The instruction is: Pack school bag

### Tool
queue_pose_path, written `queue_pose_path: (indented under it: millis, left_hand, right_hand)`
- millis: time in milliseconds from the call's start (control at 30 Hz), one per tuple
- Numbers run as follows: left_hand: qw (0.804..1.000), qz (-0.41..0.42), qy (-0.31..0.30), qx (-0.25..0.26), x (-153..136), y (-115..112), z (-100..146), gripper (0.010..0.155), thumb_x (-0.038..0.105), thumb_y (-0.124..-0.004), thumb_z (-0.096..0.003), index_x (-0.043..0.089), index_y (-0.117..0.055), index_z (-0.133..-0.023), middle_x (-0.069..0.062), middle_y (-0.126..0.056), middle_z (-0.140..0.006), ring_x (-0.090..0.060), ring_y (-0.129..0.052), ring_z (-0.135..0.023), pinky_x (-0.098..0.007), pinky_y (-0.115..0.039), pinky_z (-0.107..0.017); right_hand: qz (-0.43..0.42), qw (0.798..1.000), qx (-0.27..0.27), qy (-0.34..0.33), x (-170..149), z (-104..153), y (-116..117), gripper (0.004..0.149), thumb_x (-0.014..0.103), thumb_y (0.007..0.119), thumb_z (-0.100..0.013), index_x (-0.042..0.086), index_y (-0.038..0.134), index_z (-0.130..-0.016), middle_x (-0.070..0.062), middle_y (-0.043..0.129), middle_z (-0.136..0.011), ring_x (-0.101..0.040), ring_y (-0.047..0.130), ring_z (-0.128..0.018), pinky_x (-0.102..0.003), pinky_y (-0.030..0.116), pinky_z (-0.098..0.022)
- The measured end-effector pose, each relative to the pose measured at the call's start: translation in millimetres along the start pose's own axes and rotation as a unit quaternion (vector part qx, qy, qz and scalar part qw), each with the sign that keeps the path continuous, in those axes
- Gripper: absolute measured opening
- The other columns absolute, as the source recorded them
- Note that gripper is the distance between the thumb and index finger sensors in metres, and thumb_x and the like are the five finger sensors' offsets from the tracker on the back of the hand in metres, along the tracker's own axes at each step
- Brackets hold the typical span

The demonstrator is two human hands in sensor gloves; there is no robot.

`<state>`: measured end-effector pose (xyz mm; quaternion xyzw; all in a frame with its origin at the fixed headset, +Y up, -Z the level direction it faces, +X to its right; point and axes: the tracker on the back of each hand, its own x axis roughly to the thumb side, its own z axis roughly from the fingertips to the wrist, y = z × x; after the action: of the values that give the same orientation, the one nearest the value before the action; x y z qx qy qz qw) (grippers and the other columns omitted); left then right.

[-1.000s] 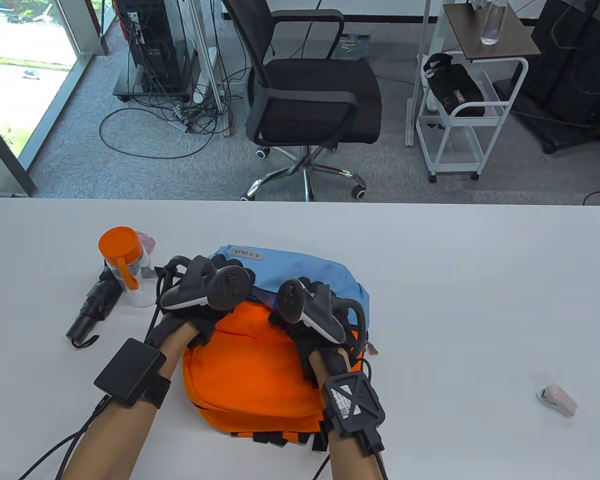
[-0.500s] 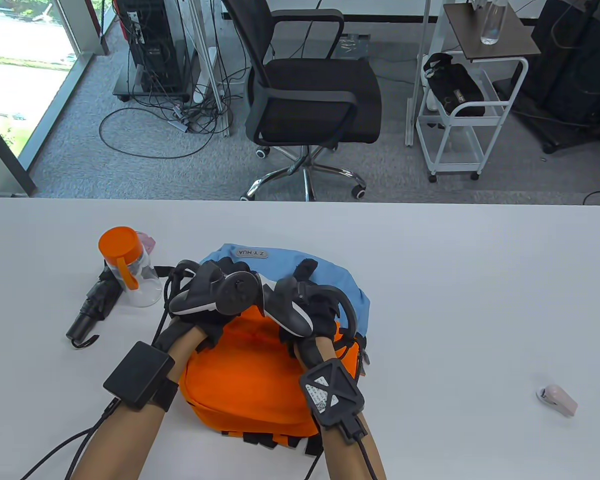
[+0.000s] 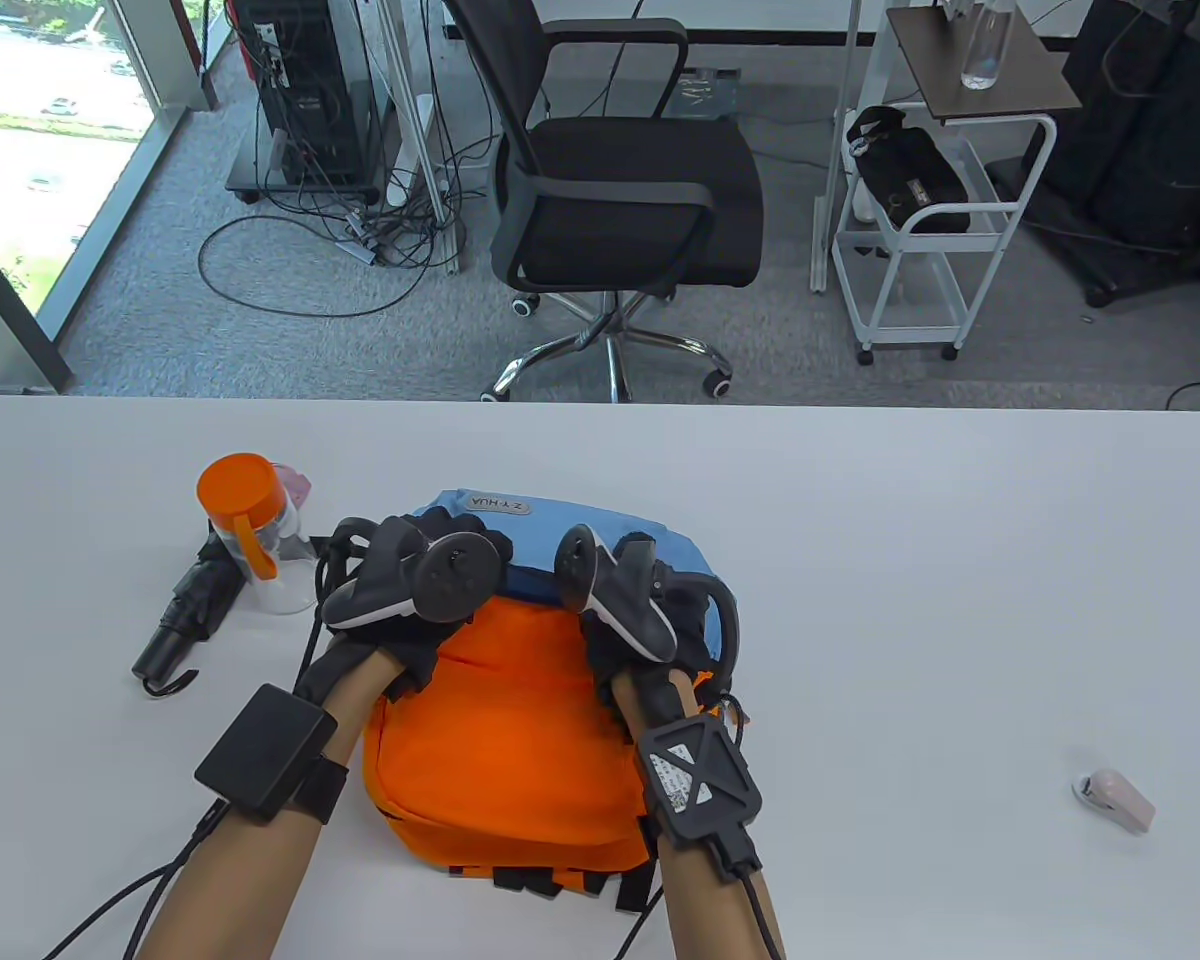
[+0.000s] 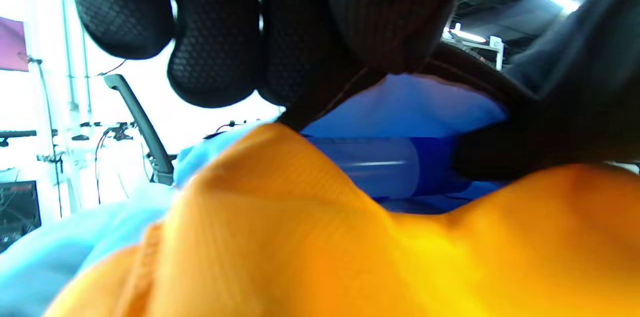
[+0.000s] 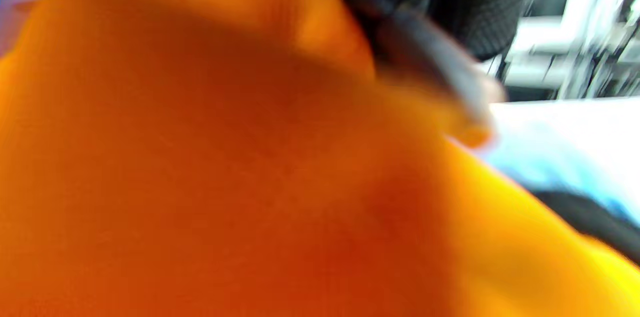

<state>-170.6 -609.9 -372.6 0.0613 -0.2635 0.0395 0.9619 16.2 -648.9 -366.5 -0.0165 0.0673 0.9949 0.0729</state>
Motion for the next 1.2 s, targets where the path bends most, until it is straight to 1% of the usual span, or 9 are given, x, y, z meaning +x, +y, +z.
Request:
queue_pose_path:
  millis: [100, 200, 433, 633, 733, 900, 967, 1067, 1200]
  left_hand:
    - [1.000, 0.000, 0.018, 0.008, -2.9, -2.1, 3.6, 0.041, 0.035, -0.085, -0.0454, 0.018, -0.095, -0.082, -0.003, -0.103, -0.072, -0.032, -0.101, -0.065, -0.055, -0.084, -0.056]
    - [1.000, 0.007, 0.029, 0.005, -3.5, -4.5, 5.7, 0.042, 0.035, -0.085, -0.0456, 0.018, -0.095, -0.082, -0.003, -0.102, -0.072, -0.032, -0.100, -0.066, -0.056, -0.084, -0.056]
    - [0.999, 0.014, 0.034, 0.016, -2.0, -6.8, 10.1, 0.042, 0.035, -0.085, -0.0457, 0.018, -0.095, -0.082, -0.003, -0.103, -0.072, -0.032, -0.101, -0.065, -0.056, -0.084, -0.056]
    - [0.999, 0.020, 0.037, -0.002, -3.9, -8.7, 11.4, 0.043, 0.036, -0.084, -0.0462, 0.018, -0.094, -0.083, -0.004, -0.102, -0.074, -0.033, -0.100, -0.067, -0.056, -0.084, -0.057]
    - [0.999, 0.016, 0.032, -0.009, -4.3, -8.8, 10.8, 0.043, 0.036, -0.084, -0.0464, 0.018, -0.094, -0.084, -0.004, -0.102, -0.074, -0.033, -0.100, -0.067, -0.057, -0.084, -0.057]
    - [0.999, 0.012, 0.031, -0.012, -3.8, -8.8, 10.9, 0.043, 0.035, -0.084, -0.0464, 0.017, -0.094, -0.084, -0.004, -0.102, -0.074, -0.034, -0.100, -0.068, -0.057, -0.083, -0.057]
    - [0.999, 0.014, 0.032, -0.010, -4.0, -9.4, 11.1, 0.043, 0.035, -0.084, -0.0464, 0.017, -0.094, -0.084, -0.004, -0.102, -0.074, -0.034, -0.100, -0.068, -0.057, -0.083, -0.057]
    - [0.999, 0.023, 0.037, -0.011, -4.0, -10.7, 10.5, 0.043, 0.035, -0.084, -0.0463, 0.017, -0.094, -0.084, -0.004, -0.102, -0.074, -0.034, -0.100, -0.068, -0.057, -0.083, -0.057]
    - [0.999, 0.017, 0.036, -0.013, -4.1, -8.1, 10.3, 0.043, 0.035, -0.084, -0.0462, 0.017, -0.095, -0.084, -0.005, -0.102, -0.074, -0.034, -0.100, -0.068, -0.057, -0.083, -0.058]
  right_hand:
    - [-0.075, 0.991, 0.066, -0.091, -21.0, 18.3, -13.8, 0.090, 0.057, 0.068, -0.040, 0.005, 0.041, -0.108, -0.025, 0.072, -0.095, -0.049, 0.082, -0.080, -0.068, 0.064, -0.064]
    - [-0.075, 0.993, -0.001, -0.086, -58.4, 37.1, -28.3, 0.078, 0.053, 0.070, -0.042, 0.007, 0.058, -0.104, -0.023, 0.078, -0.093, -0.047, 0.086, -0.077, -0.066, 0.068, -0.062]
    - [0.101, 0.985, -0.014, 0.137, -215.0, 53.4, -8.4, 0.069, 0.045, 0.073, -0.044, 0.012, 0.058, -0.103, -0.018, 0.076, -0.096, -0.044, 0.083, -0.081, -0.064, 0.067, -0.064]
    - [0.195, 0.890, 0.136, 0.390, -335.0, 77.5, 37.9, 0.082, 0.039, 0.074, -0.048, 0.012, 0.026, -0.109, -0.035, 0.033, -0.112, -0.059, 0.063, -0.094, -0.068, 0.063, -0.067]
    - [0.179, 0.886, 0.159, 0.396, -355.0, 86.7, 57.6, 0.080, 0.032, 0.075, -0.048, 0.012, 0.027, -0.109, -0.033, 0.041, -0.111, -0.053, 0.075, -0.088, -0.062, 0.071, -0.064]
    - [0.312, 0.889, 0.114, 0.316, -336.3, 82.1, 58.3, 0.066, 0.029, 0.082, -0.039, 0.018, 0.058, -0.100, -0.012, 0.085, -0.087, -0.027, 0.099, -0.057, -0.040, 0.088, -0.048]
    - [0.287, 0.908, 0.101, 0.289, -319.4, 79.7, 52.0, 0.065, 0.035, 0.084, -0.038, 0.018, 0.064, -0.097, -0.010, 0.089, -0.082, -0.026, 0.100, -0.051, -0.041, 0.088, -0.044]
    - [0.123, 0.974, -0.014, 0.191, -251.5, 72.2, 23.0, 0.066, 0.036, 0.085, -0.038, 0.016, 0.064, -0.097, -0.012, 0.091, -0.078, -0.027, 0.100, -0.049, -0.043, 0.088, -0.042]
    - [0.011, 0.991, -0.135, 0.016, -141.5, 77.4, -18.6, 0.075, 0.039, 0.087, -0.034, 0.006, 0.057, -0.095, -0.011, 0.091, -0.074, -0.024, 0.102, -0.045, -0.040, 0.090, -0.040]
